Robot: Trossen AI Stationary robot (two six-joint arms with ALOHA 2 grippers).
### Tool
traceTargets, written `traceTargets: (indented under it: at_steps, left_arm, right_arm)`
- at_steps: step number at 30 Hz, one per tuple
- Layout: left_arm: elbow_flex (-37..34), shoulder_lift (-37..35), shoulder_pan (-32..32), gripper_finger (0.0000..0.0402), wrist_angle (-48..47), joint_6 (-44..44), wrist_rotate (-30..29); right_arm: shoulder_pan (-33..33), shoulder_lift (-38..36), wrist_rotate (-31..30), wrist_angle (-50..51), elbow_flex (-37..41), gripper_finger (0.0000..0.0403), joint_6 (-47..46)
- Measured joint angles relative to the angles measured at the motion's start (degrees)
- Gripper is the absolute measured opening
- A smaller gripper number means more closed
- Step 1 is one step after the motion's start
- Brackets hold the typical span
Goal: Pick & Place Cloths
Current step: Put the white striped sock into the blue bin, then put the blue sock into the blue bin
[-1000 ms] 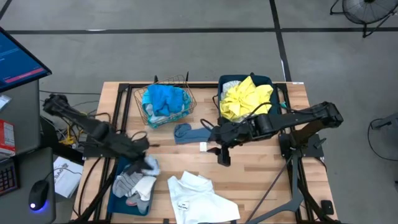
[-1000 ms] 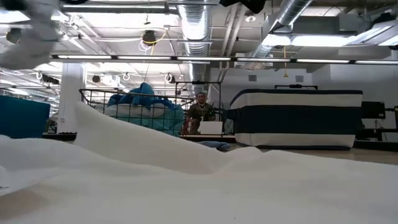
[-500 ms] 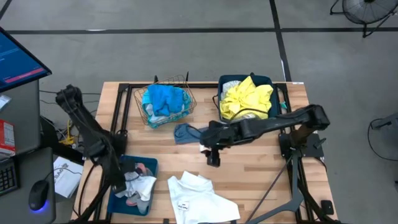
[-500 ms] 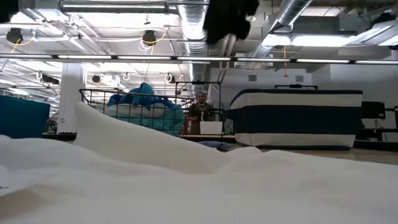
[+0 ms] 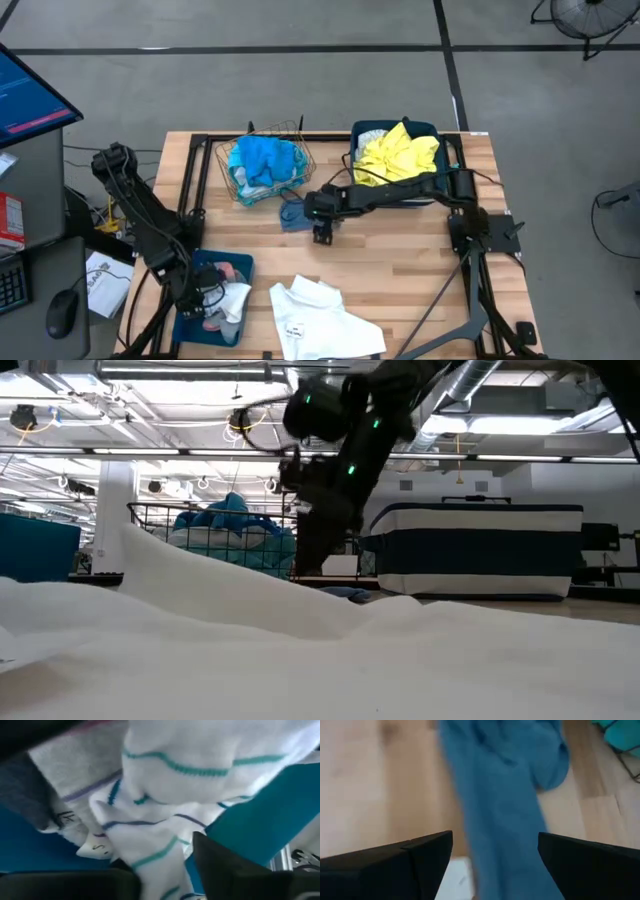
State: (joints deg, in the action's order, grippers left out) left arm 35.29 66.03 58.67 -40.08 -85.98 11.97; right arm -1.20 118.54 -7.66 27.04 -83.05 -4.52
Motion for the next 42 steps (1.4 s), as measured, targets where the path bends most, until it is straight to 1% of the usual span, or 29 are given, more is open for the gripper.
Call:
traceTargets:
  at_steps: [6,9,10,12,14,16,17,18,20,22,24,27,30,33,36,38,42]
  left_arm:
    - [0.0,-0.1,0.0,0.0205,1.2,-1.5,0.3]
    - [0.0,-0.1,-0.4,0.0240,1.3,-3.1,0.4]
    - [0.0,-0.1,-0.6,0.0247,1.3,-4.1,0.4]
    - [0.0,-0.2,-0.6,0.0256,1.6,-5.3,0.4]
    - [0.0,-0.7,-0.6,0.0258,1.9,-5.6,0.4]
    - [0.0,-2.0,-0.6,0.0255,2.6,-5.8,-0.3]
    - [0.0,-2.9,-0.6,0.0252,2.8,-6.3,-1.2]
    - [0.0,-4.1,-0.6,0.0248,3.0,-7.1,-2.7]
    - [0.0,-6.9,-0.6,0.0239,3.3,-7.8,-6.4]
    - [0.0,-10.3,-0.6,0.0229,3.8,-8.0,-10.6]
    - [0.0,-13.7,-0.6,0.0220,4.7,-7.9,-16.1]
    - [0.0,-18.9,-0.6,0.0214,7.1,-5.8,-26.0]
    - [0.0,-23.2,-0.6,0.0213,9.7,-1.0,-35.5]
    - [0.1,-26.4,-0.6,0.0212,11.0,4.8,-44.5]
    - [0.0,-27.9,-1.1,0.0212,11.8,11.4,-54.0]
    - [0.1,-28.2,-2.1,0.0213,12.5,16.7,-57.6]
    - [0.1,-27.4,-5.5,0.0227,14.4,26.3,-62.0]
  right_arm:
    - [-2.9,4.1,0.4,-2.0,-0.1,0.0295,-0.1]
    - [-2.8,5.0,1.6,-1.3,-0.4,0.0277,0.6]
    - [-2.6,5.1,2.1,-1.0,-0.4,0.0261,0.6]
    - [-1.7,5.1,2.2,-0.6,-0.4,0.0211,0.4]
    - [-0.8,5.0,2.6,-0.5,-0.3,0.0137,0.4]
    - [-0.3,3.9,3.9,0.8,-0.1,0.0052,-0.6]
    - [-0.2,3.3,4.6,1.4,0.1,0.0028,-1.1]
    - [-0.1,2.9,5.2,1.6,0.1,0.0019,-2.0]
    - [0.3,1.6,5.3,2.2,0.2,0.0020,-4.0]
    - [0.8,-0.5,5.2,3.1,0.2,0.0011,-5.3]
    - [1.8,-3.2,4.9,3.8,0.2,0.0006,-5.5]
    - [3.5,-6.9,4.9,3.8,0.1,0.0005,-7.0]
    - [4.9,-11.1,4.7,3.0,0.1,0.0003,-8.8]
    - [6.3,-14.6,2.1,2.5,0.0,0.0002,-9.5]
    - [7.8,-17.3,-0.2,2.2,0.0,0.0001,-10.3]
    - [8.8,-18.9,-1.0,2.0,0.0,0.0001,-10.6]
    - [10.2,-20.9,-1.3,-1.2,0.0,0.0001,-10.6]
